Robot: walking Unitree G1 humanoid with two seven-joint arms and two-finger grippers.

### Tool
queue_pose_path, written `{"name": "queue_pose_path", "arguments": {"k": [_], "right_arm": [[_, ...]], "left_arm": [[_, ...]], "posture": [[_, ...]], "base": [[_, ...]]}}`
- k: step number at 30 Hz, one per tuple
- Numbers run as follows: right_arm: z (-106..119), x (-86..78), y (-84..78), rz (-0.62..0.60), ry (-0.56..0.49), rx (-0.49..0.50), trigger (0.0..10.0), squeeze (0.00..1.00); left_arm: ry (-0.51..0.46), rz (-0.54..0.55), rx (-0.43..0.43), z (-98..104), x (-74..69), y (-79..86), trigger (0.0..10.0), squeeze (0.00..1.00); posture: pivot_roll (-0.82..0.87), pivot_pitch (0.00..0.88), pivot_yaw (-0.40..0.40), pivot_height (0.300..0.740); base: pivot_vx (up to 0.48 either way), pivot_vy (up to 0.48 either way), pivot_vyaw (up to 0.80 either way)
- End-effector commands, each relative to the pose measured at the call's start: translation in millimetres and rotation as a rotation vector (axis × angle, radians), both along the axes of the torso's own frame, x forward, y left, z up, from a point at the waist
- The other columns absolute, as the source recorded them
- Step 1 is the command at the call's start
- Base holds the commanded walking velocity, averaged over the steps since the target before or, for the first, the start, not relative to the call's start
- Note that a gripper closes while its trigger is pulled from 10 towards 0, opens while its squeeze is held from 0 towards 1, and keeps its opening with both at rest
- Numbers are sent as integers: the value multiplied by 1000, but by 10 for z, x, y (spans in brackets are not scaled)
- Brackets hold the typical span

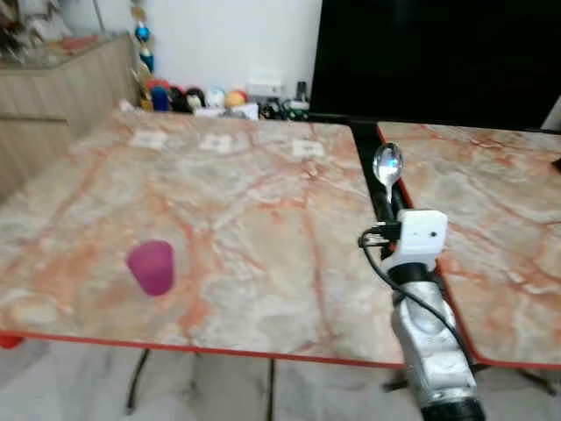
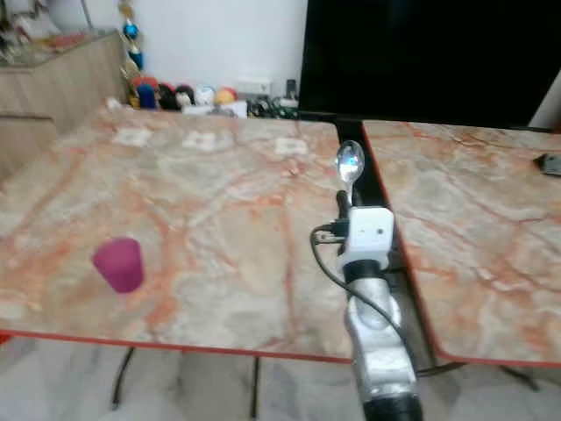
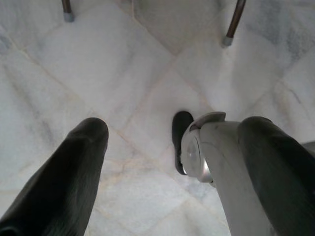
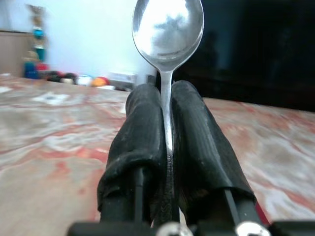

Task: Setting the table

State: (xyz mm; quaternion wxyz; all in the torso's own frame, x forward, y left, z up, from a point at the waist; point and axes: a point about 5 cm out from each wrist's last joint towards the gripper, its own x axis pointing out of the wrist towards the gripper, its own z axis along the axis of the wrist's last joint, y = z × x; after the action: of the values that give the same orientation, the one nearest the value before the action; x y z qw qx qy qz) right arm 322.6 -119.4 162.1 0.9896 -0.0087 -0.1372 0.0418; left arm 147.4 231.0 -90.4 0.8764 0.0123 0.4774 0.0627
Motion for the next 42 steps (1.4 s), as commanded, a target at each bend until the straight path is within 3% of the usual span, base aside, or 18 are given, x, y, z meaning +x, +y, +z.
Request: {"name": "queue_pose_path", "arguments": {"k": [1, 42], "right_arm": [[50, 5, -96, -27, -19, -12, 10000, 0], [95, 21, -291, -101, -24, -25, 10000, 0]], "left_arm": [[5, -8, -6, -4, 5, -21, 10000, 0], [5, -2, -17, -5, 14, -37, 10000, 0]], "posture": [[9, 0, -16, 740], [-14, 0, -7, 740]], "base": [[0, -428, 0], [0, -434, 0]]}}
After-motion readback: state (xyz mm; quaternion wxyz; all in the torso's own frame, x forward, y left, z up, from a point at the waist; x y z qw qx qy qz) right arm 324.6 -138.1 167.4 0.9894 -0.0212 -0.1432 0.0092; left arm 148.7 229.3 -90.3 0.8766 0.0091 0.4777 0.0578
